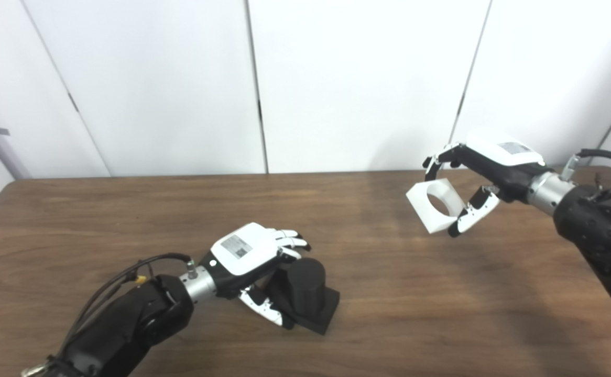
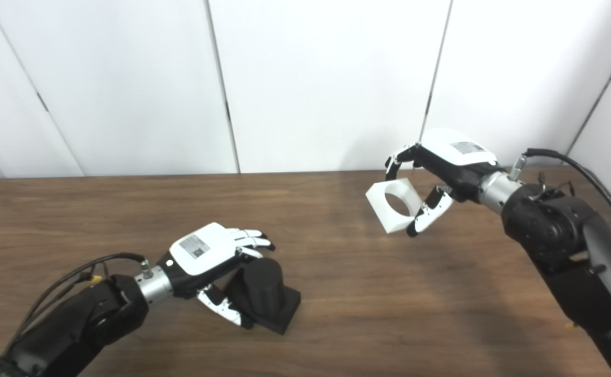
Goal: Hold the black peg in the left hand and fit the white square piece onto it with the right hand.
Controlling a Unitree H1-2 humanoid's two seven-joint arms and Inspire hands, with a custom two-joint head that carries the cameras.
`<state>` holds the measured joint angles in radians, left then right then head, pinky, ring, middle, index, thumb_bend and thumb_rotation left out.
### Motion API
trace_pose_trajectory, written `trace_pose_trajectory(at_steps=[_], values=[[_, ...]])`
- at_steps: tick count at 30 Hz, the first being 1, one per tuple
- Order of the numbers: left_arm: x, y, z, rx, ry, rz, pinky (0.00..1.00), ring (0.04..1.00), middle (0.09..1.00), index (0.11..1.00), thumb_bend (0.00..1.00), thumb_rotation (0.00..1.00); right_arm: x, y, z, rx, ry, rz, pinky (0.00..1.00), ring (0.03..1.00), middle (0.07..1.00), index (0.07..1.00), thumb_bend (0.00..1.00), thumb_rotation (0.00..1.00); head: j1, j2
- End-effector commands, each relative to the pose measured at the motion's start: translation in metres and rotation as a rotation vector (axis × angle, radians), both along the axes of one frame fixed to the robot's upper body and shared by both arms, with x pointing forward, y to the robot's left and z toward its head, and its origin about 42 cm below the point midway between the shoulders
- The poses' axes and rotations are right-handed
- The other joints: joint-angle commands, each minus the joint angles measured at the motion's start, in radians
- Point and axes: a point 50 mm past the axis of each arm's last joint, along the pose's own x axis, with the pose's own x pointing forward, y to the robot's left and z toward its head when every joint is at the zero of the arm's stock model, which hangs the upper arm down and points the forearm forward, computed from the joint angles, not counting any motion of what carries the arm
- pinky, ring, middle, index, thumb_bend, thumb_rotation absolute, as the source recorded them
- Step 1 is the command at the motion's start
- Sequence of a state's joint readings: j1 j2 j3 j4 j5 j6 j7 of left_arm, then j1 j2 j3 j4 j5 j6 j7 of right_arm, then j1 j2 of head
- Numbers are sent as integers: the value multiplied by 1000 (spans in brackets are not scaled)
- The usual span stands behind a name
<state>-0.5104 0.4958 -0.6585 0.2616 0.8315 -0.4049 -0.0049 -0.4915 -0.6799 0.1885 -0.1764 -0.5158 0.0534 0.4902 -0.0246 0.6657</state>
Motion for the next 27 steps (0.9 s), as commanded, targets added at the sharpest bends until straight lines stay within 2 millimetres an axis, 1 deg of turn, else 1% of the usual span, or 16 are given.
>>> trace_pose_trajectory(at_steps=[1, 7, 10, 16, 21, 27], values=[[-11, 4, -34, 196, 75, 12, 741, 885, 847, 494, 521, 78, -4, 12, 27, 1, -88, 71, 724, 822, 767, 480, 518, 126, 2, 3], [-8, -1, -33, 208, 86, 18, 769, 902, 850, 494, 520, 82, -11, 37, 29, 27, -86, 136, 723, 834, 770, 480, 519, 129, 16, 10], [-7, -3, -34, 200, 88, 18, 773, 899, 844, 494, 520, 82, -12, 49, 25, 32, -82, 173, 711, 830, 772, 479, 518, 132, 20, 12], [-7, -4, -32, 199, 87, 18, 769, 901, 851, 493, 519, 83, -14, 71, 13, 55, -54, 209, 722, 832, 775, 479, 519, 134, 34, 18], [-6, -5, -31, 200, 97, 21, 779, 904, 857, 494, 519, 83, -14, 83, 5, 93, -37, 244, 726, 831, 776, 479, 519, 133, 42, 21], [-7, -7, -31, 191, 90, 17, 765, 891, 850, 493, 519, 83, -13, 99, -4, 116, -17, 281, 723, 829, 770, 479, 520, 133, 45, 23]])
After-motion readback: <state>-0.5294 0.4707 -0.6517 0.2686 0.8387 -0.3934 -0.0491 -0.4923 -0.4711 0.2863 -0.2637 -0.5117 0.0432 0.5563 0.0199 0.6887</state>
